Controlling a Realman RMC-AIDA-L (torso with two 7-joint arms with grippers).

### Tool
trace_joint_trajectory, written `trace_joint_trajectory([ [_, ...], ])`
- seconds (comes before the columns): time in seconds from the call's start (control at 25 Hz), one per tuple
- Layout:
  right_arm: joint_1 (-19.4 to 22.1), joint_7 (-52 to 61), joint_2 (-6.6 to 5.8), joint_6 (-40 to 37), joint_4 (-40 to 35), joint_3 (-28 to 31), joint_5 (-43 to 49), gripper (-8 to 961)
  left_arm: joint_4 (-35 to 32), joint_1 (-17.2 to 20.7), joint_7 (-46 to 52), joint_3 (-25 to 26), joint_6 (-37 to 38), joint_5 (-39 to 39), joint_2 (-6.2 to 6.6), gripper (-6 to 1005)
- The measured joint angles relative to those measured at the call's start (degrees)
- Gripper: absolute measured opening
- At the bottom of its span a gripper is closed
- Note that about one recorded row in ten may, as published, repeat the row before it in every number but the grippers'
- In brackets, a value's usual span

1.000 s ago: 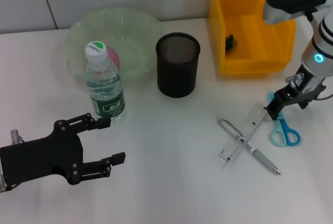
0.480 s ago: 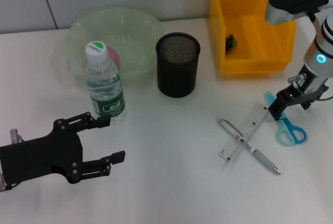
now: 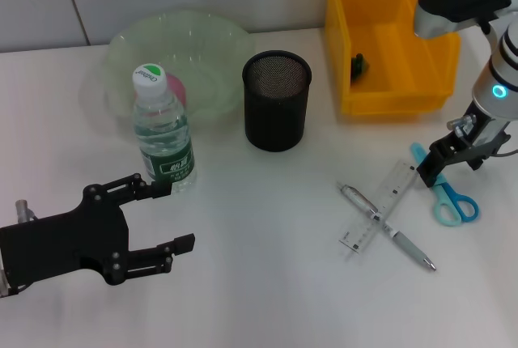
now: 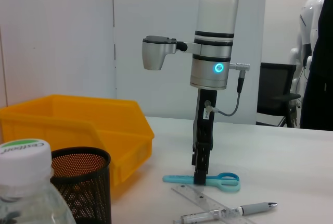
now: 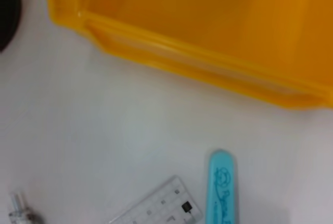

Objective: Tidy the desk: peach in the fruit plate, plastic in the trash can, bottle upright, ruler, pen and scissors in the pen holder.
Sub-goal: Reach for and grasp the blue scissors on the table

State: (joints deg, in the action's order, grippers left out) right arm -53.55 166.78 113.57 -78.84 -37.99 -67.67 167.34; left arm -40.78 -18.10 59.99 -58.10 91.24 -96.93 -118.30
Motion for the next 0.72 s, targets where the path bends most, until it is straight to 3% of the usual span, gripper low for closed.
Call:
trace_joint_trajectory([
  [0.72, 0.0, -0.75, 0.81, 0.0, 0.21, -0.09, 0.0, 706, 0.0, 0.0, -0.02, 0.0, 0.07, -0.01, 0.07, 701],
])
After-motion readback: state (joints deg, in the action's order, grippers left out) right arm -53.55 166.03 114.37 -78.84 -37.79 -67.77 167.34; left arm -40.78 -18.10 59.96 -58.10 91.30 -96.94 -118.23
